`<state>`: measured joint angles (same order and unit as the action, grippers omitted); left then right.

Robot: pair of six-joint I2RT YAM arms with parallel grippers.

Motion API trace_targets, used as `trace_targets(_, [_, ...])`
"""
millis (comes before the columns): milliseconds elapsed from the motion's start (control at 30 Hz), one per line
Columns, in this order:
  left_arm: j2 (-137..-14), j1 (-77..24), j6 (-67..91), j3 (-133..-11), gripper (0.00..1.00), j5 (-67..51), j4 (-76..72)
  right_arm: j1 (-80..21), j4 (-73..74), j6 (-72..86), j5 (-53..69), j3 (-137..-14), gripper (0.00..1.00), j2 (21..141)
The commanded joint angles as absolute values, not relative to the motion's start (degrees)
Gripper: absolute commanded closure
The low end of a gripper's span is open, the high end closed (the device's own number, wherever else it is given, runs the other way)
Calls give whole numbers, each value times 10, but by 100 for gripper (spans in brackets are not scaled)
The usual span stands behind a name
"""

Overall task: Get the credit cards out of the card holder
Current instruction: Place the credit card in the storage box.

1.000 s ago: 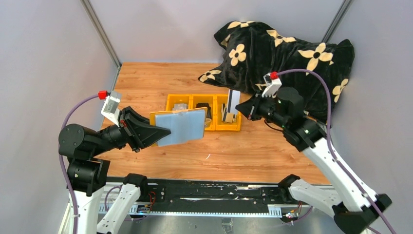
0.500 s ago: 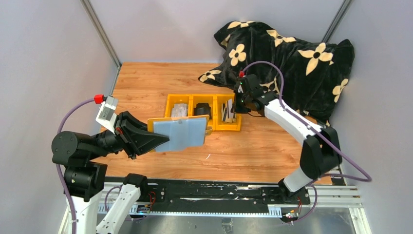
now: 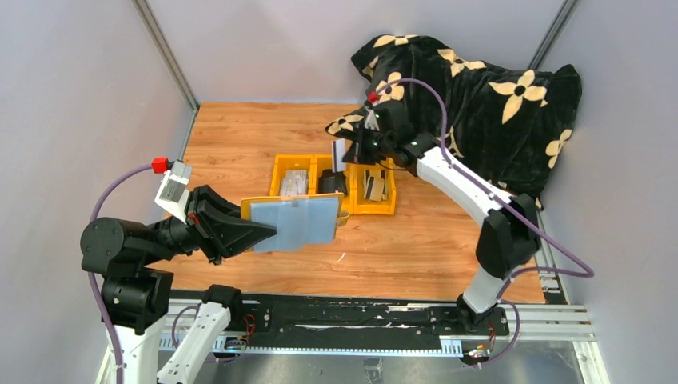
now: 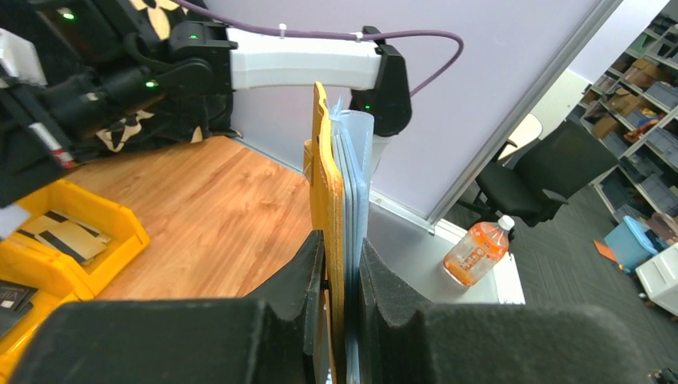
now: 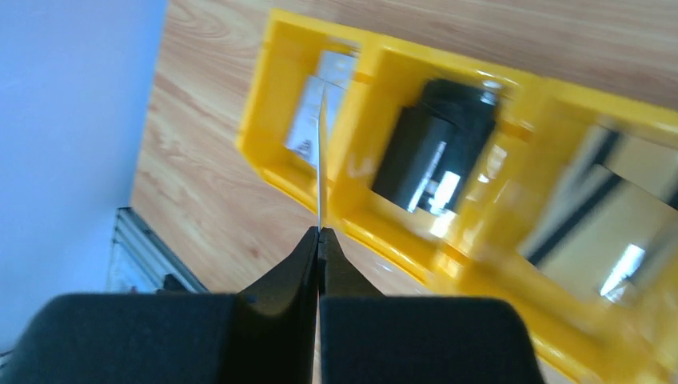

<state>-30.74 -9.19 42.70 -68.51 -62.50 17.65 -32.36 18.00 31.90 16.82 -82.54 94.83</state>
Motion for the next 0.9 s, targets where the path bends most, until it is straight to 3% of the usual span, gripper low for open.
trace_targets(0, [-303,-93,422,-700,100,-628,179,-374,161,356,225,-913,100,1044])
trace_targets(300, [-302,-93,413,-701,100,-630,185,-433,161,412,208,-1051,100,1222])
trace_targets(633, [-302,-93,399,-710,100,-635,199,-451,124,487,158,-1102,100,1309])
trace_targets(733, [-304,-93,390,-716,100,-635,210,-455,129,490,150,-1115,90,1319])
trace_targets(867, [-304,-93,381,-719,100,-635,220,-459,129,484,136,-1106,64,1291])
